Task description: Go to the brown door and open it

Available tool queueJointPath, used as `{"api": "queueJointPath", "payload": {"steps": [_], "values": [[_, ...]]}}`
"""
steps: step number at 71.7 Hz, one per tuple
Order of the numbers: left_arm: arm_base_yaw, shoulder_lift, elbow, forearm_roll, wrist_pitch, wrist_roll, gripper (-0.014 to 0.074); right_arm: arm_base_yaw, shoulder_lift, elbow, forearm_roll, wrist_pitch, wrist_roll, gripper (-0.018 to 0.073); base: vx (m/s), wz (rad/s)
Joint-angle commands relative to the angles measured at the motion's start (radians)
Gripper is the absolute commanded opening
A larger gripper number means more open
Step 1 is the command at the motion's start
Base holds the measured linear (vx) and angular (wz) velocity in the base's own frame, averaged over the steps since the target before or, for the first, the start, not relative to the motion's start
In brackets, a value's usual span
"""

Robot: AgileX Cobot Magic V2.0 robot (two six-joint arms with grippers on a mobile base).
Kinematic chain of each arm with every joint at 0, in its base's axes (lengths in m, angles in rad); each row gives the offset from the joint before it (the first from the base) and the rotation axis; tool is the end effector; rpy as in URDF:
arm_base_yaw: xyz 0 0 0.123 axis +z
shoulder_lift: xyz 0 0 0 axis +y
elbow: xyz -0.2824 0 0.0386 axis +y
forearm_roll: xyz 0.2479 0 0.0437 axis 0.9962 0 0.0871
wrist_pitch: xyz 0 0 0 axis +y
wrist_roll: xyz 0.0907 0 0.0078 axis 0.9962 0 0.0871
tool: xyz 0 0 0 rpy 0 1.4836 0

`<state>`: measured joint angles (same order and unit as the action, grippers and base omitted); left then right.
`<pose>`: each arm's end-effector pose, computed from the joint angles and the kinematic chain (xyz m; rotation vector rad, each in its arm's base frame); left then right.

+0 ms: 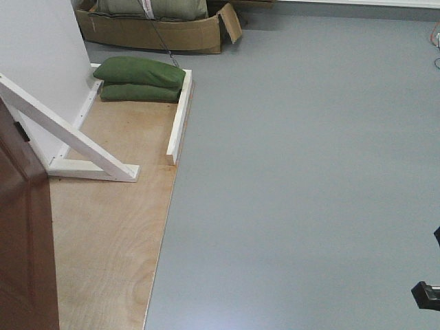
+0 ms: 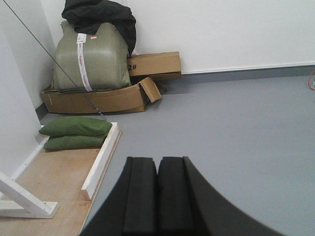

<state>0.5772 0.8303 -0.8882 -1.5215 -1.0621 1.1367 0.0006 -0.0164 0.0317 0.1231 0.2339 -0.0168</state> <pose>0.0626 0.1354 0.4258 -1.3523 0.7001 0.8998 0.0554 0.0026 0.1822 0.0677 1.7308 0.1009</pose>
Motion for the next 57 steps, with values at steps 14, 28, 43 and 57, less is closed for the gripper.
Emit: {"api": "queueJointPath", "payload": {"steps": [14, 28, 43, 57], "values": [[0.001, 0.001, -0.034, 0.081, 0.303, 0.000, 0.0011, 0.001, -0.009, 0.002, -0.005, -0.079, -0.009, 0.0000, 0.00, 0.00], [0.001, -0.010, -0.034, 0.081, 0.433, -0.002, 0.0011, 0.001, -0.009, 0.002, -0.005, -0.079, -0.009, 0.0000, 0.00, 0.00], [-0.006, -0.010, -0.034, 0.081, 0.615, -0.035, 0.0011, 0.001, -0.009, 0.002, -0.005, -0.079, -0.009, 0.0000, 0.00, 0.00], [-0.006, -0.010, -0.034, 0.081, 0.837, -0.036, 0.0011, 0.001, -0.009, 0.002, -0.005, -0.079, -0.009, 0.0000, 0.00, 0.00]]}}
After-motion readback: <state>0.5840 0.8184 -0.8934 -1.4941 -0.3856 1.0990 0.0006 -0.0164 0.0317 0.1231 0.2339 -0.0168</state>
